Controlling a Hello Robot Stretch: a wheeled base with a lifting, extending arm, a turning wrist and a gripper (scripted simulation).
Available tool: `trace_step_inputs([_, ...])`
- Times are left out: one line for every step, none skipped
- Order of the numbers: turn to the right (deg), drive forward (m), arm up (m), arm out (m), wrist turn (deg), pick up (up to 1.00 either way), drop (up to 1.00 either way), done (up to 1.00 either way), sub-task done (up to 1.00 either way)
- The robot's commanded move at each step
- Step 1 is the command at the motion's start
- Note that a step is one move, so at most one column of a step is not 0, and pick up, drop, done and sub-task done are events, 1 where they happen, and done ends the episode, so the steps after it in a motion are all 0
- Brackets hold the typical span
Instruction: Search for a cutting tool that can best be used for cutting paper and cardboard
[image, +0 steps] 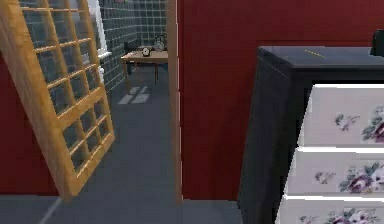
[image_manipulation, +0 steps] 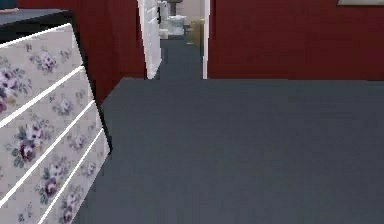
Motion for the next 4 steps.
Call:
trace_step_inputs([-21.0,0.00,0.00,0.00,0.0,0.00,0.00,0.00,0.00])
trace_step_inputs([0.0,1.00,0.00,0.00,0.0,0.00,0.00,0.00,0.00])
trace_step_inputs([0.0,0.10,0.00,0.00,0.0,0.00,0.00,0.00,0.00])
trace_step_inputs([42.0,0.00,0.00,0.00,0.0,0.00,0.00,0.00,0.00])
